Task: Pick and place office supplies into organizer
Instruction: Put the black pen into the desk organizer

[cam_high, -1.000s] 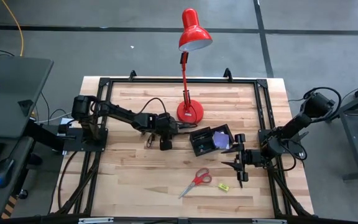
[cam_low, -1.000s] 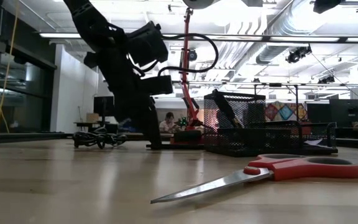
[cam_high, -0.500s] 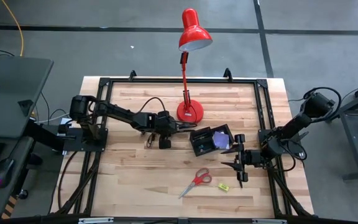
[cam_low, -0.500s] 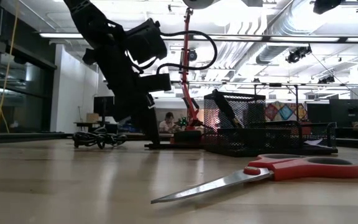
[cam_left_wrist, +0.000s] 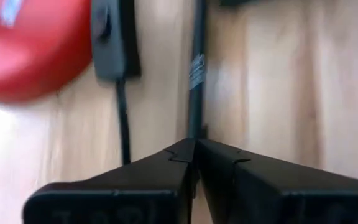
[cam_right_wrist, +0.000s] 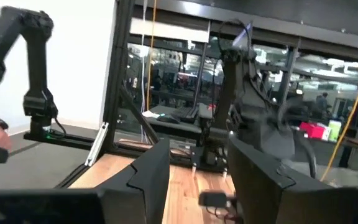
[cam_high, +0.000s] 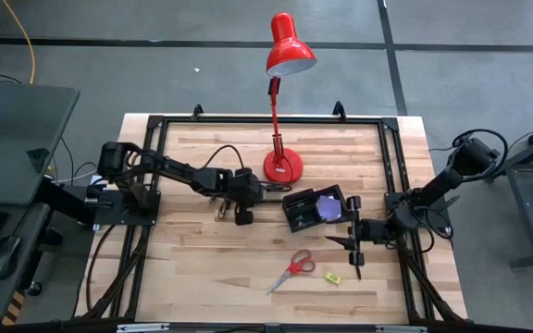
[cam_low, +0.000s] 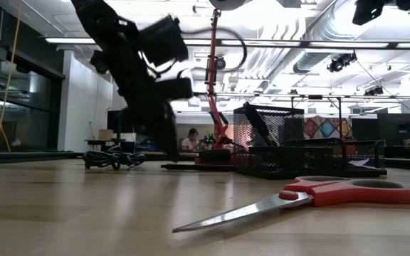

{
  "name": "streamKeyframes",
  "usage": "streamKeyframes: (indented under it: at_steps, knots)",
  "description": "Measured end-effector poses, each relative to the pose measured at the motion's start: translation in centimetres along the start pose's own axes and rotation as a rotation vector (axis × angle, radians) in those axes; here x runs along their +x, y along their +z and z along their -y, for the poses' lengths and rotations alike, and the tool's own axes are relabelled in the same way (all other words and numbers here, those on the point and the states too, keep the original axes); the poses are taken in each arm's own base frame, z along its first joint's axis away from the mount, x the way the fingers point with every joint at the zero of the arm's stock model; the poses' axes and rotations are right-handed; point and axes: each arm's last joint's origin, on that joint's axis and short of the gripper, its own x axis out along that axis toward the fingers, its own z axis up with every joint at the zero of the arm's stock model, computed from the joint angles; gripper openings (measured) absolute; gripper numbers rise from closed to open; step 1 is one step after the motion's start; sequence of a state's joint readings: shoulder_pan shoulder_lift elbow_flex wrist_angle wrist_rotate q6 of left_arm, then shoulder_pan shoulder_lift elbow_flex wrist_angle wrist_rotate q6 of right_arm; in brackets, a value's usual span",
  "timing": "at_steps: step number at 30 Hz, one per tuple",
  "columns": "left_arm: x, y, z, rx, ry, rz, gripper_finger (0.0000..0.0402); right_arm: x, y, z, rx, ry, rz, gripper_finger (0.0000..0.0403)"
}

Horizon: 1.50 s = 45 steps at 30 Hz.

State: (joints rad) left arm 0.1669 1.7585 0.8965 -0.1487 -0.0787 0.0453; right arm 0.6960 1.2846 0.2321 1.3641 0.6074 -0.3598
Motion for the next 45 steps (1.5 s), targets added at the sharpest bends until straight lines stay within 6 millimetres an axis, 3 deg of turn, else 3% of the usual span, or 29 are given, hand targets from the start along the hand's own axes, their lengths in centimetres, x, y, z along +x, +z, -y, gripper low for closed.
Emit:
streamKeyframes:
  at_steps: [7,15,24,38,45]
  knots:
    - [-0.5,0.7,0.0,-0.03,-0.042,0.061,0.0062,0.4,-0.2,0.3,0.034,0.084,0.03,0.0154]
    - [-0.6,0.7,-0.4,-0.011,0.03,0.054,0.0124,0.4,-0.2,0.3,0.053,0.085,0.028,0.0154]
    - [0.4,-0.2,-0.8,-0.001,0.023,-0.02,0.0169,0.5,-0.1,0.3,0.053,0.085,0.029,0.0154]
    - [2.0,-0.7,-0.6,0.018,0.03,-0.055,0.0116,0.6,-0.3,0.5,0.051,0.078,0.024,0.0154]
    - [2.0,-0.6,-0.6,0.021,0.021,-0.047,0.002,0.6,-0.3,0.5,0.047,0.08,0.019,0.0154]
